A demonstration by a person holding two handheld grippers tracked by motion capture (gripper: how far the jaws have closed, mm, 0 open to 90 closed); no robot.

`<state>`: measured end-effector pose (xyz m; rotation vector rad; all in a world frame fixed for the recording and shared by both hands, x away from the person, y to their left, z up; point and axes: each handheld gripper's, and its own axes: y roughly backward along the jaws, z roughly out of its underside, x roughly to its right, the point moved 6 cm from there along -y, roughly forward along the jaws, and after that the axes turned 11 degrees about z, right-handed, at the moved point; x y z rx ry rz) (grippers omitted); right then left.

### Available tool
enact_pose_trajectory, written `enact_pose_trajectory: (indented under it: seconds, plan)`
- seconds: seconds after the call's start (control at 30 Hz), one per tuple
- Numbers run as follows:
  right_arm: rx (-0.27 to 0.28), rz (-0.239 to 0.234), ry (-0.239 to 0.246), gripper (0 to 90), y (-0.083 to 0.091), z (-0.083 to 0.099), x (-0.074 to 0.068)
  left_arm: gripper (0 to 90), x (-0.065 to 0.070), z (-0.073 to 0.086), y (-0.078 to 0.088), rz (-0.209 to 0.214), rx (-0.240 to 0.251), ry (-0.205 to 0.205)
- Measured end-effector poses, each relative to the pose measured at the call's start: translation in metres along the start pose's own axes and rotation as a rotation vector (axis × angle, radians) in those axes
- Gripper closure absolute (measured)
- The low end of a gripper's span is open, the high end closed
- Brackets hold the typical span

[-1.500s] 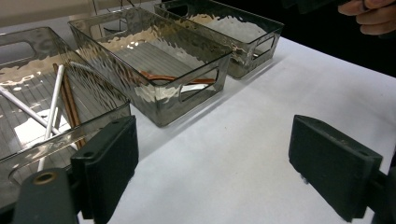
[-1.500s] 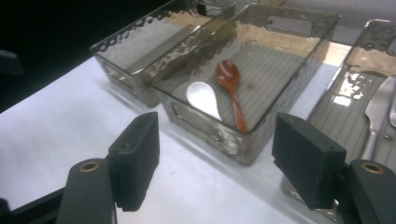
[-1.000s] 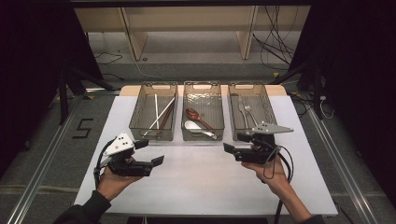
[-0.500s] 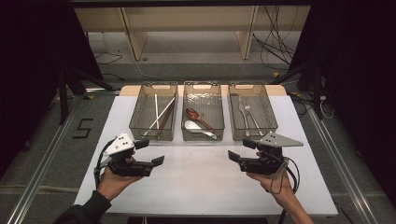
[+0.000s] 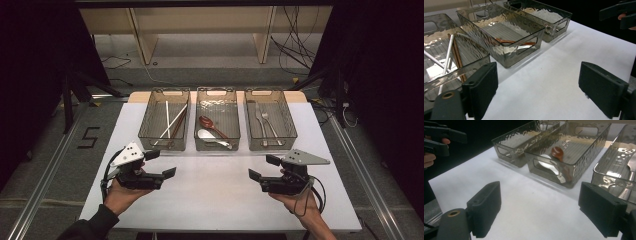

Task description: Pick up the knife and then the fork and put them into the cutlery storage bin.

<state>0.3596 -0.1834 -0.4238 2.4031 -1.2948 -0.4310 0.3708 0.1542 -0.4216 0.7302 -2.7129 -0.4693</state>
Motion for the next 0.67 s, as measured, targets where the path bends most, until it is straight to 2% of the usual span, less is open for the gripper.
enact_pose_trajectory:
  seconds: [0.67]
  plan:
    - [0.026,0.028,-0.006,19.3,0.0021,-0.0034,0.0059,15.7,-0.0002,0.0002,-0.0003,0.000,-0.001,0.000]
